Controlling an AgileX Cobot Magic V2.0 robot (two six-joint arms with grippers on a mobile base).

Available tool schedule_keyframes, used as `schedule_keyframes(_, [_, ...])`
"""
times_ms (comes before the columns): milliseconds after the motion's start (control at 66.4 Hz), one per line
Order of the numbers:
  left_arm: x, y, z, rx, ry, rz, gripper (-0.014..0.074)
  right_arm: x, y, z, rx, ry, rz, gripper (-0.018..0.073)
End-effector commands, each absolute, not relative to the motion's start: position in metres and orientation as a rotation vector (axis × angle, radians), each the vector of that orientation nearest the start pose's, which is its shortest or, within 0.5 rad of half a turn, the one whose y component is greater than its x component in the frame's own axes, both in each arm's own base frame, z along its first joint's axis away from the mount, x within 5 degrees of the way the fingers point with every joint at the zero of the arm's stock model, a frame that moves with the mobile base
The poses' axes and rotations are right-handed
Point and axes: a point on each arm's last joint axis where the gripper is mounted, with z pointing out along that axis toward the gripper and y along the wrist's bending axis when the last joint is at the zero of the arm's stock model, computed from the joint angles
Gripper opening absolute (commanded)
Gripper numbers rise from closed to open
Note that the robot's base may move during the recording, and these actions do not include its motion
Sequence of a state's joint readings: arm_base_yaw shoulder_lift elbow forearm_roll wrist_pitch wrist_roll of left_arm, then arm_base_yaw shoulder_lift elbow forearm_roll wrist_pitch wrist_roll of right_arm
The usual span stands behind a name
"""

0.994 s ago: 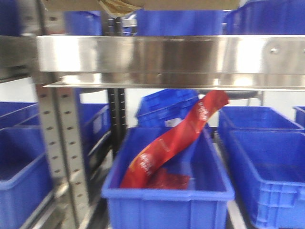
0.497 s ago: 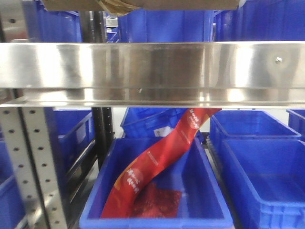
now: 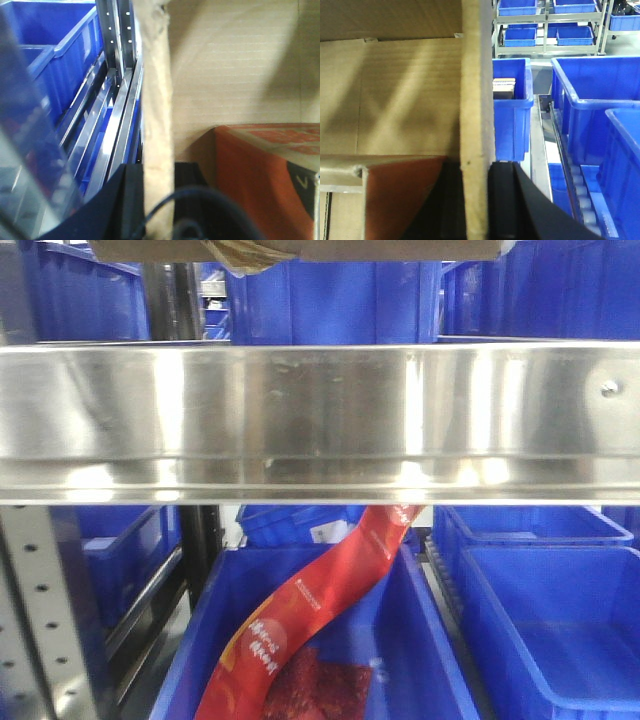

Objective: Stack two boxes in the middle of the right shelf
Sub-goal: 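Turn and drive the base to the steel shelf with blue bins, then lower the held box onto the middle steel shelf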

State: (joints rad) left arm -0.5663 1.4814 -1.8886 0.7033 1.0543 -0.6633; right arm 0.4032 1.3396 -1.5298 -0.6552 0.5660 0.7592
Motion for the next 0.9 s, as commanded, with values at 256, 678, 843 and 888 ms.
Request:
schedule_keyframes(256, [0.2707,-0.1083,0.5235,-0.085,1.870,0.059,-0.0111,0.2740,0.0876,0.4973,0.013,1.647,0.171,-0.0168])
schedule_keyframes(678, [0.2708,-0.1081,0.5237,-0.085,1.868,0.063,-0.0111,0.2740,0.0876,0.4973,0.013,1.647,0.171,-0.0168])
schedule_keyframes(843, [0.2708,-0.1078,0.5238,-0.084,1.866,0.066,-0.0111,0.2740,0.0861,0.4951,0.027,1.669,0.157,-0.0168])
schedule_keyframes(888, [0.2708,-0.1078,0.5238,-0.084,1.866,0.066,-0.0111,0.2739,0.0850,0.4938,0.036,1.684,0.146,-0.0168])
